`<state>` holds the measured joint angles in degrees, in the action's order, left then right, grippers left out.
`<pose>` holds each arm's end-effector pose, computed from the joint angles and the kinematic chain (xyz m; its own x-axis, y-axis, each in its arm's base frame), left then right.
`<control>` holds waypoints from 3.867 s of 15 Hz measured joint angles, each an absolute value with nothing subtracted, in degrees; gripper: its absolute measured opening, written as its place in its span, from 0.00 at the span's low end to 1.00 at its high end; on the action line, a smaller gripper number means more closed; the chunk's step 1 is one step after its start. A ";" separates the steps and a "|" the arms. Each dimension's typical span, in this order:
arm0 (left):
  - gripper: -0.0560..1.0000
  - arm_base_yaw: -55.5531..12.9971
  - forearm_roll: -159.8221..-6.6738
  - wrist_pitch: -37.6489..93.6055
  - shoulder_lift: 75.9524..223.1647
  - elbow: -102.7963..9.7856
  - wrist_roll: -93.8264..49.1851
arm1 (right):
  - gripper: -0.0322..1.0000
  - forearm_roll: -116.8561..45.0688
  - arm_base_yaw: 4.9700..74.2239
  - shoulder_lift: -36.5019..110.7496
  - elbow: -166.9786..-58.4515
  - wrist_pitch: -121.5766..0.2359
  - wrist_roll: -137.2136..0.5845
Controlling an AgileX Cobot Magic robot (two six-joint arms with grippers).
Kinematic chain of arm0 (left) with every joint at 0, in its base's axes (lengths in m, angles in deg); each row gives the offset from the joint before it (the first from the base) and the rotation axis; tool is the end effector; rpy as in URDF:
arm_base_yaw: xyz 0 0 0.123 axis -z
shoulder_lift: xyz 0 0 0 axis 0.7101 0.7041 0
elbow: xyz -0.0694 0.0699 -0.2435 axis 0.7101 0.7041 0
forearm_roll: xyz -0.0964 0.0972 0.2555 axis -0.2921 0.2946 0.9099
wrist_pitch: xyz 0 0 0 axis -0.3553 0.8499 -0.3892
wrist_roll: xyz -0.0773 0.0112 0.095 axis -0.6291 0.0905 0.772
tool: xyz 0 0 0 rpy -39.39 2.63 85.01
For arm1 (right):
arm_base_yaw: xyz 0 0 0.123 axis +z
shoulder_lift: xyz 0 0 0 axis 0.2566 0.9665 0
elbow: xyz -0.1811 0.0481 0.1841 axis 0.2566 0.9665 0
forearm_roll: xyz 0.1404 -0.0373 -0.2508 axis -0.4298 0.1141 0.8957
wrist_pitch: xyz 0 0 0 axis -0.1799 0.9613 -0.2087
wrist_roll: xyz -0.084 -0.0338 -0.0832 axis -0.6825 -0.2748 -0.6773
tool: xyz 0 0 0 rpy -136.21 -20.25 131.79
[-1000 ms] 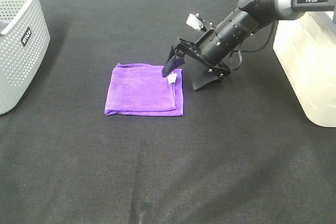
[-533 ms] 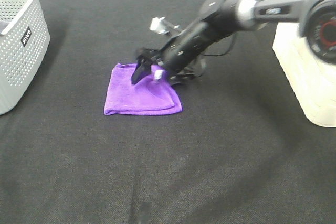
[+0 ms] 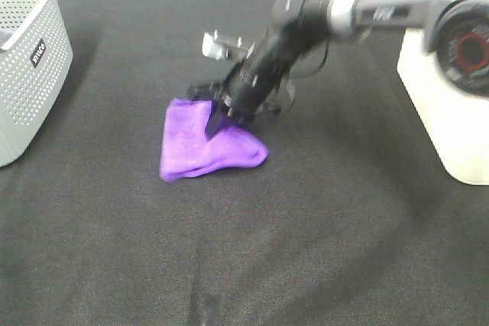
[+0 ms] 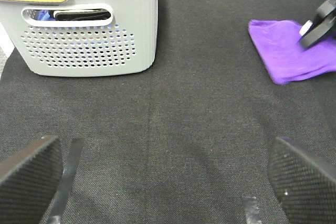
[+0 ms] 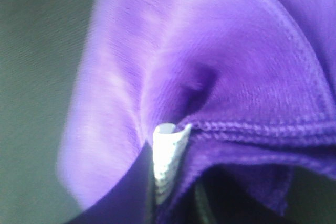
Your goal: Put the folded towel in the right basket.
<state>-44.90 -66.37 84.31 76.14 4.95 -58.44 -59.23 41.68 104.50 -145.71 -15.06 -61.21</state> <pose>0.0809 0.0057 0.2797 -0.4499 -0.0039 -0.8931 -0.0426 0.9989 0.0172 0.4517 0.2867 0.0589 -0.8830 -0.3841 -0.2697 -0.4669 0.7772 0.4220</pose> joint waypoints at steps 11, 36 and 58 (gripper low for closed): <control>0.99 -44.90 -66.37 84.31 76.14 4.95 -58.44 | 0.15 -39.29 1.86 81.01 -155.40 -0.51 -55.94; 0.99 -44.90 -66.37 84.31 76.14 4.95 -58.44 | 0.97 -34.59 20.08 61.19 -138.32 -0.28 -48.32; 0.99 -44.90 -66.37 84.31 76.14 4.95 -58.44 | 0.96 -30.12 20.08 -36.21 -58.62 -6.47 -48.72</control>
